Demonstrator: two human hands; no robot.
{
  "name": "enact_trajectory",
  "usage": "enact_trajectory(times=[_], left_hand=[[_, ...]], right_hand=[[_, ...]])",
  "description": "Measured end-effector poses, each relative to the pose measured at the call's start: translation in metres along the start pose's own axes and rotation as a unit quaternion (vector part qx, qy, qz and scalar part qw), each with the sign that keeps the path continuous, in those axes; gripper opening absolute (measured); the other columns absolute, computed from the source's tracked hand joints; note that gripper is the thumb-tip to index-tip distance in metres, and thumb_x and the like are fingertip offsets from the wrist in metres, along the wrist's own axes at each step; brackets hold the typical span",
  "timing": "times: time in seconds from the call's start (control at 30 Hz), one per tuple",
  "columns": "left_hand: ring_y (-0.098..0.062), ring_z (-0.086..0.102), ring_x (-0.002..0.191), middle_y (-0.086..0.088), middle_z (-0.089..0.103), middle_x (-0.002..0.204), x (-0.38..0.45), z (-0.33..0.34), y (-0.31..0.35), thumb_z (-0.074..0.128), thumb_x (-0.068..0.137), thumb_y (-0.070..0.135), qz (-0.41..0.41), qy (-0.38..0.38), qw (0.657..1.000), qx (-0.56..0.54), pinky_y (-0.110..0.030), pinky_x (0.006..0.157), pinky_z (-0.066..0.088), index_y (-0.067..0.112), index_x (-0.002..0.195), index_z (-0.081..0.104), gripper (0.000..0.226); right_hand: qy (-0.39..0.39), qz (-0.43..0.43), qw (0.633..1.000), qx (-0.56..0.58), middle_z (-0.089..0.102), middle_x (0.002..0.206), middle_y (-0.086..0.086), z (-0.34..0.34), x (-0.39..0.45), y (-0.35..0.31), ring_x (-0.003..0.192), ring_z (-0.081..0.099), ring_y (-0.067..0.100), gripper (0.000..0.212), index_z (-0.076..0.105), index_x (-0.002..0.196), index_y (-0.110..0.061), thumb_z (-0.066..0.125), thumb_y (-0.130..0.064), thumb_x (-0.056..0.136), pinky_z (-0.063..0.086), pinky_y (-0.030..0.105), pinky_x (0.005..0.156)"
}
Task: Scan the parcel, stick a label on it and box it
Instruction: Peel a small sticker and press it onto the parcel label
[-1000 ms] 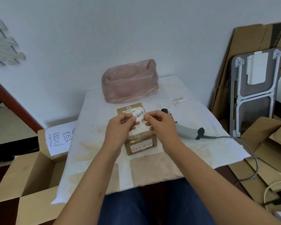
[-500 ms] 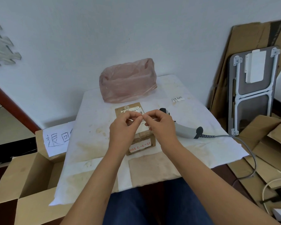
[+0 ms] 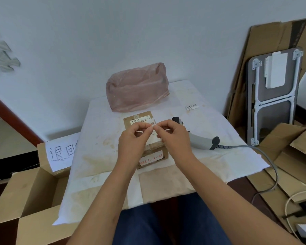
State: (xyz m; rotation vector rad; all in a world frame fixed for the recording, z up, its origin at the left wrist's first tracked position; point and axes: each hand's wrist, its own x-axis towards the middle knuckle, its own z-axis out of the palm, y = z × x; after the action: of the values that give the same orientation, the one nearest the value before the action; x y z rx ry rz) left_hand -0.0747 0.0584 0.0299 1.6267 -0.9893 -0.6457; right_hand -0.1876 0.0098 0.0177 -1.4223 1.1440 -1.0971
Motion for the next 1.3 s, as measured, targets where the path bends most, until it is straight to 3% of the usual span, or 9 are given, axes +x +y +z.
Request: enact_trajectory(times=[0.17, 0.3, 0.43, 0.7, 0.77, 0.93, 1.13, 1.3], left_hand=[[0.005, 0.059, 0.071, 0.017, 0.070, 0.080, 0.000, 0.000, 0.002, 0.072, 0.090, 0.028, -0.045, -0.014, 0.997, -0.056, -0.019, 0.073, 0.045, 0.025, 0.089, 0.076, 0.005], [-0.008, 0.055, 0.078, 0.009, 0.065, 0.082, -0.001, -0.004, 0.004, 0.071, 0.090, 0.026, -0.073, -0.026, 0.993, -0.092, -0.022, 0.071, 0.041, 0.023, 0.082, 0.074, 0.009], [-0.010, 0.055, 0.079, 0.005, 0.066, 0.084, 0.001, -0.007, 0.004, 0.072, 0.089, 0.027, -0.092, -0.018, 0.990, -0.108, -0.026, 0.072, 0.041, 0.025, 0.083, 0.075, 0.007], [-0.005, 0.053, 0.064, 0.010, 0.065, 0.074, 0.005, -0.009, 0.001, 0.072, 0.089, 0.023, -0.147, -0.025, 0.966, -0.212, -0.024, 0.073, 0.040, 0.022, 0.086, 0.076, 0.005], [-0.003, 0.054, 0.063, 0.013, 0.066, 0.070, 0.008, -0.010, 0.002, 0.071, 0.090, 0.023, -0.160, -0.022, 0.959, -0.233, -0.023, 0.072, 0.040, 0.021, 0.082, 0.075, 0.008], [-0.003, 0.053, 0.060, 0.012, 0.066, 0.063, 0.019, -0.018, 0.007, 0.069, 0.091, 0.018, -0.158, -0.010, 0.953, -0.259, -0.022, 0.071, 0.042, 0.021, 0.069, 0.071, 0.023], [-0.006, 0.054, 0.067, 0.011, 0.067, 0.069, 0.045, -0.042, 0.009, 0.069, 0.092, 0.020, -0.125, 0.006, 0.972, -0.198, -0.024, 0.079, 0.043, 0.019, 0.078, 0.072, 0.014], [-0.012, 0.057, 0.081, 0.008, 0.071, 0.084, 0.073, -0.064, 0.003, 0.071, 0.090, 0.023, -0.115, 0.031, 0.983, -0.141, -0.028, 0.086, 0.042, 0.018, 0.088, 0.074, 0.006]], right_hand=[[-0.001, 0.011, 1.000, 0.013, 0.073, 0.083, -0.006, -0.001, -0.001, 0.000, 0.081, 0.070, 0.014, 0.004, 0.071, 0.084, -0.023, 0.068, -0.025, 0.086, 0.057, 0.035, 0.080], [0.001, 0.037, 0.998, 0.056, 0.070, 0.082, -0.005, -0.001, 0.000, 0.001, 0.074, 0.067, 0.010, 0.003, 0.070, 0.087, -0.020, 0.068, -0.020, 0.088, 0.053, 0.027, 0.068], [-0.007, 0.071, 0.989, 0.126, 0.069, 0.079, -0.003, 0.000, -0.001, 0.001, 0.070, 0.064, 0.006, 0.002, 0.069, 0.089, -0.014, 0.067, -0.014, 0.089, 0.049, 0.019, 0.062], [-0.004, 0.198, 0.923, 0.331, 0.065, 0.075, 0.003, -0.001, 0.003, 0.001, 0.065, 0.061, 0.009, 0.010, 0.060, 0.098, -0.008, 0.064, -0.002, 0.091, 0.051, 0.019, 0.064], [0.005, 0.198, 0.924, 0.327, 0.064, 0.077, 0.004, -0.002, 0.006, 0.002, 0.066, 0.061, 0.010, 0.014, 0.058, 0.103, -0.008, 0.063, -0.001, 0.091, 0.052, 0.020, 0.066], [0.038, 0.163, 0.944, 0.285, 0.060, 0.073, 0.003, -0.002, 0.029, -0.006, 0.062, 0.057, 0.009, 0.012, 0.061, 0.094, -0.010, 0.059, 0.002, 0.093, 0.051, 0.012, 0.053], [0.036, 0.097, 0.981, 0.162, 0.066, 0.075, -0.001, 0.015, 0.089, -0.020, 0.067, 0.060, 0.008, 0.019, 0.068, 0.085, -0.016, 0.060, -0.001, 0.092, 0.056, 0.024, 0.082], [0.027, 0.027, 0.998, 0.040, 0.067, 0.076, -0.001, 0.043, 0.146, -0.042, 0.071, 0.063, 0.012, 0.015, 0.066, 0.092, -0.016, 0.062, -0.002, 0.087, 0.056, 0.028, 0.078]])
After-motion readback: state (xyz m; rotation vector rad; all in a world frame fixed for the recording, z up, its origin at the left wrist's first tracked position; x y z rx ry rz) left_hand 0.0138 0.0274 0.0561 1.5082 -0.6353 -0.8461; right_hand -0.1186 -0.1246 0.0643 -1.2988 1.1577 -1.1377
